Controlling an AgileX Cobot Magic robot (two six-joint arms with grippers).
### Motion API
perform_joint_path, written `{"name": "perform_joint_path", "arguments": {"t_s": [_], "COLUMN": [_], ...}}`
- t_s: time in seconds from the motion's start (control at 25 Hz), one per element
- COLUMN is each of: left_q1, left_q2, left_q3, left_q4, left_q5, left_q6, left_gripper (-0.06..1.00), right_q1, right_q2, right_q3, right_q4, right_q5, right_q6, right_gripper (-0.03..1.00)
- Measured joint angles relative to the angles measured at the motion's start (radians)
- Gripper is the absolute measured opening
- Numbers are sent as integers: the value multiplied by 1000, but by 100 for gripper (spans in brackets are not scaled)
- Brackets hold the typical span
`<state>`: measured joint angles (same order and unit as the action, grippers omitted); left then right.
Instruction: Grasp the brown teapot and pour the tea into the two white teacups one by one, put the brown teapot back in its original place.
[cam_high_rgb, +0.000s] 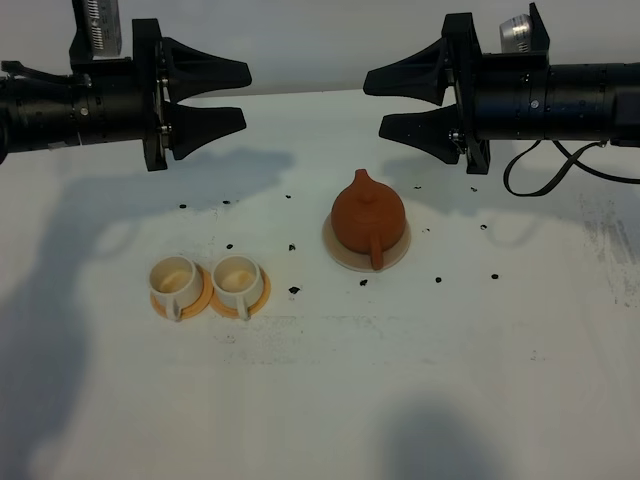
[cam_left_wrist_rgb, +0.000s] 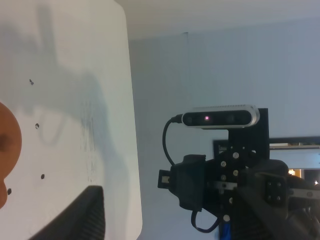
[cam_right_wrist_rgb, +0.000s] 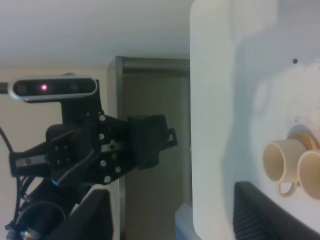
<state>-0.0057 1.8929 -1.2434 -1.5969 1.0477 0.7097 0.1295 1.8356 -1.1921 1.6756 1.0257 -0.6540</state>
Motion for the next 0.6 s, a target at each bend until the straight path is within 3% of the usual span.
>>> {"name": "perform_joint_path", "arguments": {"t_s": [0.6], "left_q1": [0], "left_q2": [0], "left_q3": [0], "left_q4": [0], "left_q5": [0], "left_q6": [0], "left_gripper": [54], "right_q1": [0], "right_q2": [0], "right_q3": [0], "right_q4": [0], "right_q5": [0], "right_q6": [-5], "right_gripper": [54]}}
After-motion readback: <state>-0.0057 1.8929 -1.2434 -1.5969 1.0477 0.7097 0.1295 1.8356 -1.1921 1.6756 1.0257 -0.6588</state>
